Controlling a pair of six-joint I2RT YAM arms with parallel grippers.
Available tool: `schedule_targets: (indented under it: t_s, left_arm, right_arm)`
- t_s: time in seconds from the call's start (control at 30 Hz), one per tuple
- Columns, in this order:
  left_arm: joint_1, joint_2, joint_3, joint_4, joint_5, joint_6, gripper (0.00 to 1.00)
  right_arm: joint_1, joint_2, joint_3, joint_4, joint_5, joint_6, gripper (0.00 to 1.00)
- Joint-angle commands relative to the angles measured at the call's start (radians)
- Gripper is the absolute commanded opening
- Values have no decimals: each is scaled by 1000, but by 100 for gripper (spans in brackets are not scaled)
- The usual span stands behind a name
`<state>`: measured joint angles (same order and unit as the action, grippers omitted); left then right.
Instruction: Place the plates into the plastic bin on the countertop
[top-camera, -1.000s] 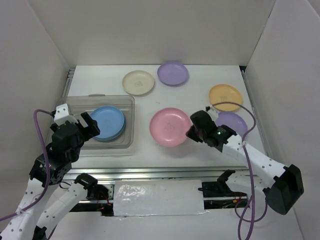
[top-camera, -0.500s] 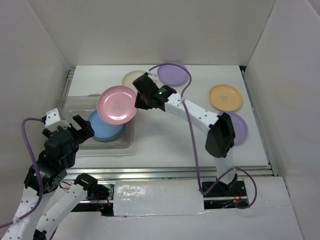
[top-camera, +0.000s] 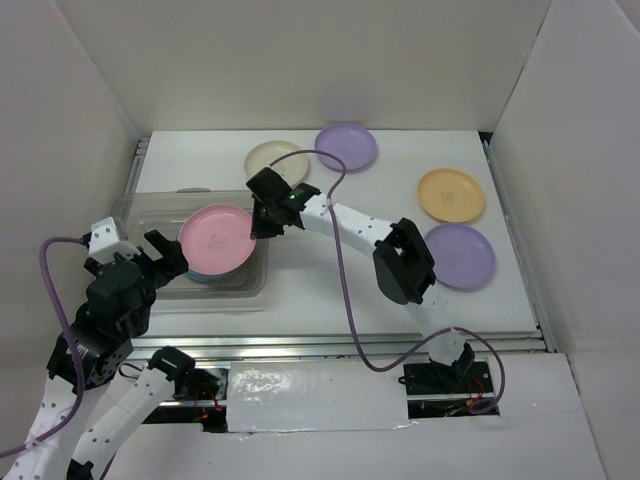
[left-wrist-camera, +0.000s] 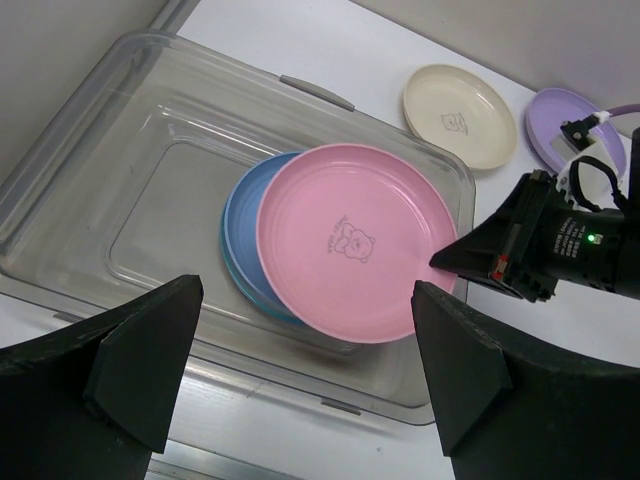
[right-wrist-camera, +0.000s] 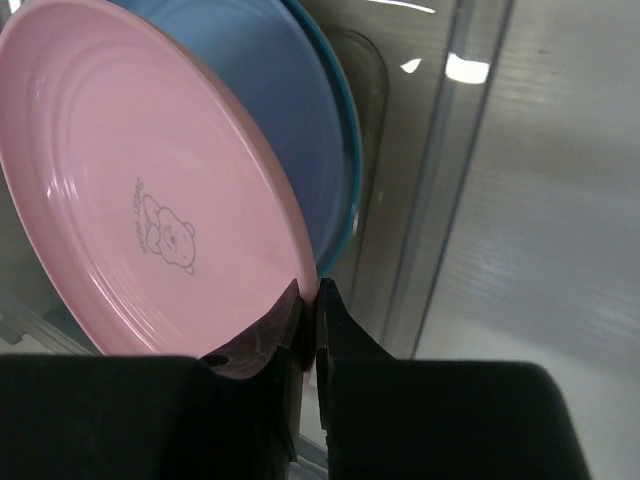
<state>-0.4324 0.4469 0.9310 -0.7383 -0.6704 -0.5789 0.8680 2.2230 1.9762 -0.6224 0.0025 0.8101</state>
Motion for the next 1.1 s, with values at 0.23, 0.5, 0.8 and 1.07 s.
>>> schedule_targets:
  t_s: [0.23,0.5,0.8,1.07]
  left_arm:
    - [4,4,-3,46,9,14,99]
    - [4,6,-4,57,28,24,99]
    - [4,1,-6,59,37,30,99]
    - [4,7,-7,60,41,30,99]
  right_arm:
    - [3,95,150,148,-85,27,13]
    - [6,81,139,182,-62,26,48]
    - [28,-121,78,181,31,-20,71]
    - [-21,-518,-326,87,388,-32,100]
